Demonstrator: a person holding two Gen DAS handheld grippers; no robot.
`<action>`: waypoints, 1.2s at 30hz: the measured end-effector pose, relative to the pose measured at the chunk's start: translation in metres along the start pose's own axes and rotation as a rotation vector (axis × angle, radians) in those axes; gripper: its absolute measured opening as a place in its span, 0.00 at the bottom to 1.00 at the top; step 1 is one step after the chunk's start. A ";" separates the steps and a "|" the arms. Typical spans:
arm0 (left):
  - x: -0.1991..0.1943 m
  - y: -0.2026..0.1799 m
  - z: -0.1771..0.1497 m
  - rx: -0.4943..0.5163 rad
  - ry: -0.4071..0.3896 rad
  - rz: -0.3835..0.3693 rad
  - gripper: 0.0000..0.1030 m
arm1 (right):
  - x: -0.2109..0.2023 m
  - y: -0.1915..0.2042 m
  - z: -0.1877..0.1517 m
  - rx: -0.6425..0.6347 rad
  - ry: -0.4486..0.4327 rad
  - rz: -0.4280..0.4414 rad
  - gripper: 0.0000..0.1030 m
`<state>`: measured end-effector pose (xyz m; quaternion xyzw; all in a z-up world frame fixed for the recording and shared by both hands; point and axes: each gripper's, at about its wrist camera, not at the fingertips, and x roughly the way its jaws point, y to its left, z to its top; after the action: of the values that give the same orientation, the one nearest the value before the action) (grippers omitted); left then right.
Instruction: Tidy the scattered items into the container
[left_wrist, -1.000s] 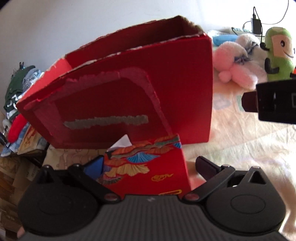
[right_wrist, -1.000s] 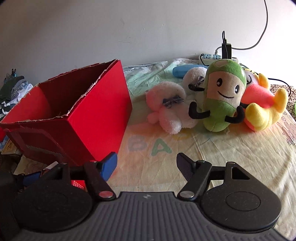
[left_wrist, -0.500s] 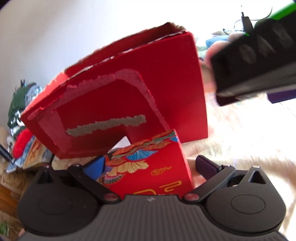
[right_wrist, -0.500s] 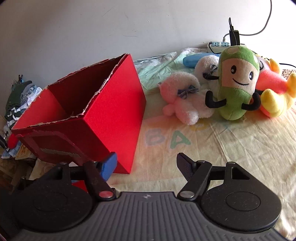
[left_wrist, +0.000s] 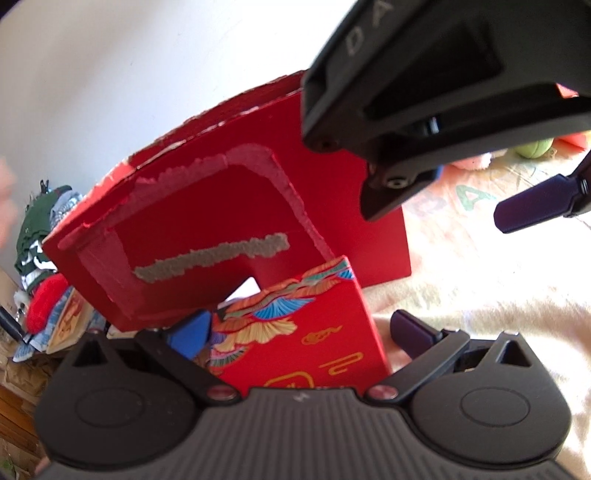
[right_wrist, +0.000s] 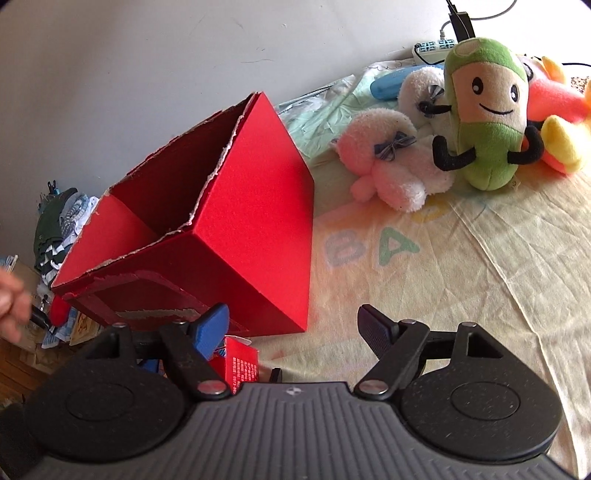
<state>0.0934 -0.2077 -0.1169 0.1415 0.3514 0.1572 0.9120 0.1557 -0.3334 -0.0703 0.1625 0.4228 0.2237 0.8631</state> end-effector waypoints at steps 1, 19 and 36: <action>0.000 0.001 -0.001 -0.004 0.002 -0.003 1.00 | 0.001 0.000 0.000 0.005 0.004 -0.003 0.77; -0.011 -0.023 -0.007 0.046 -0.013 0.052 1.00 | 0.001 -0.005 -0.001 0.058 -0.010 -0.042 0.78; -0.022 -0.028 -0.021 -0.007 0.013 0.026 1.00 | 0.005 -0.003 -0.002 0.070 0.034 0.007 0.78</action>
<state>0.0692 -0.2386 -0.1293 0.1419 0.3547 0.1714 0.9081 0.1575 -0.3334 -0.0767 0.1901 0.4442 0.2143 0.8489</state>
